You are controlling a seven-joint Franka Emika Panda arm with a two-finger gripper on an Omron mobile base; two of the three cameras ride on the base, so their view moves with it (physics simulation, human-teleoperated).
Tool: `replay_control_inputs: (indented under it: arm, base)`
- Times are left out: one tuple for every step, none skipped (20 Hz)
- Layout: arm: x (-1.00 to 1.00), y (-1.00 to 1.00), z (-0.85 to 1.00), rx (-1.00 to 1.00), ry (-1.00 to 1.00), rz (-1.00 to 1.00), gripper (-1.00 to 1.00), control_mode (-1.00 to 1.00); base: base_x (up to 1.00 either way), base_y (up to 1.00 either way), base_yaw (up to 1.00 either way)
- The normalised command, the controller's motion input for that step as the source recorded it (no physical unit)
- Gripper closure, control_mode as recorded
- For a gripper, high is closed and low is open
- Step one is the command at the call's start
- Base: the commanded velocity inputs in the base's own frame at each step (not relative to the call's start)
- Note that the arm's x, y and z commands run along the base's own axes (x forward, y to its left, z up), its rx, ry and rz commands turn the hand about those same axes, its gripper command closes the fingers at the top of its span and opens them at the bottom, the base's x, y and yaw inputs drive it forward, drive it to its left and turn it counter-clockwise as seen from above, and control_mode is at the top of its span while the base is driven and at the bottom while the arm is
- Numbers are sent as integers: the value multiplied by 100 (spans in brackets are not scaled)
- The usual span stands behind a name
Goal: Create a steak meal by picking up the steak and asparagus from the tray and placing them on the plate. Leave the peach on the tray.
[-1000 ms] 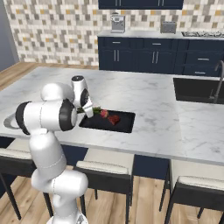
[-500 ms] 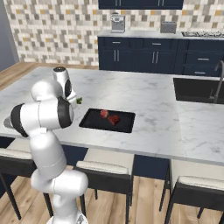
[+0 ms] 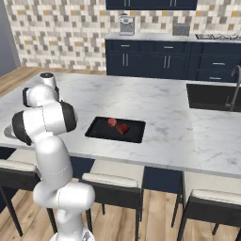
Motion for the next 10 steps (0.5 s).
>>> replay_control_inputs:
  arm:
    - [-39,100,-9,0,0,40,100,-100]
    - [-41,100,-9,0,0,39,100,-100]
    - [-39,100,-8,0,0,38,100,-100]
    - [-35,100,-10,0,0,37,100,-100]
    - [-34,100,-9,0,0,37,100,-100]
    - [-34,100,-10,0,0,37,100,-100]
    - [-31,100,-11,0,0,37,100,-100]
    - [-25,100,-10,0,0,36,100,-100]
    - [-16,100,-9,-1,0,35,100,-100]
    - [-10,100,-9,-3,0,33,100,-100]
  base:
    - [0,0,0]
    - [0,0,0]
    - [0,0,0]
    - [0,0,0]
    - [0,0,0]
    - [0,0,0]
    - [0,0,0]
    - [0,0,0]
    - [0,0,0]
    - [0,0,0]
